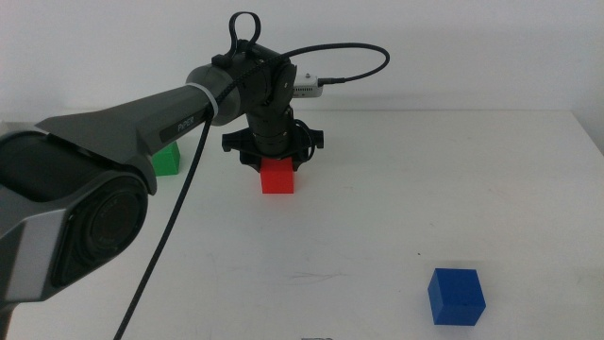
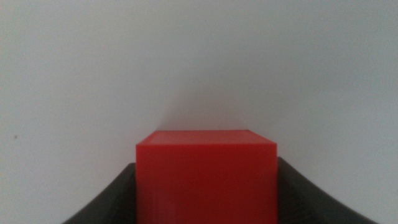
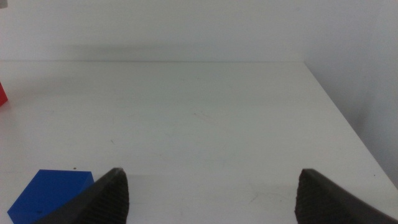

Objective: Stack red cubes first, then green, then blue cubes in a specific spot.

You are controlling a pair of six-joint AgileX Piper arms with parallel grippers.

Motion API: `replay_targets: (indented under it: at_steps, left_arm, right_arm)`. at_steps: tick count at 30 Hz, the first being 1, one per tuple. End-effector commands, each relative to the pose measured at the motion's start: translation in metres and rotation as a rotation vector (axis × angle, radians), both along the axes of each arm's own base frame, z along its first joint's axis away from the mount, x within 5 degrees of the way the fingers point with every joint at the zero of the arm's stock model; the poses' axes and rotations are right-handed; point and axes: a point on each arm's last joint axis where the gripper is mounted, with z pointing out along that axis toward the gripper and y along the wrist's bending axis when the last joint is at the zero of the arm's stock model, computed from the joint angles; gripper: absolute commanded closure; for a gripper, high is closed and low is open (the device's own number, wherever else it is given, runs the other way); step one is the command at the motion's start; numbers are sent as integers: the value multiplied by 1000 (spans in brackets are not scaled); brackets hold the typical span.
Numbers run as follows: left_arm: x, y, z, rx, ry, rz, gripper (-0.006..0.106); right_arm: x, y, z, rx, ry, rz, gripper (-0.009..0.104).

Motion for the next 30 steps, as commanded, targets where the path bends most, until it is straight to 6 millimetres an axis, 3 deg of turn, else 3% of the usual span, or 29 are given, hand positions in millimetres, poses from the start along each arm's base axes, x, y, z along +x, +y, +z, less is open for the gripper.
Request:
replay_targets:
  at_steps: [1,6,14,21,30]
  left_arm:
    - [-5,1,53,-73,-96,11,93]
    - [-22,-2,81,-65,-133,1,96]
    - [-86,-13,100,-87,-164,44,96]
    - [-129,-34,93,-122,-137,2,96]
    - [-138,-53,65,-116,-74,3,96]
  right_arm:
    - [-1,0,16,-8,-118,-1,3]
    - [-1,0,16,-8,-118,-1,3]
    - [-1,0,16,-8,-118,-1,3]
    - [-1,0,16,-8,-118,-1,3]
    - [-1,0,16,-8,-118,-1,3]
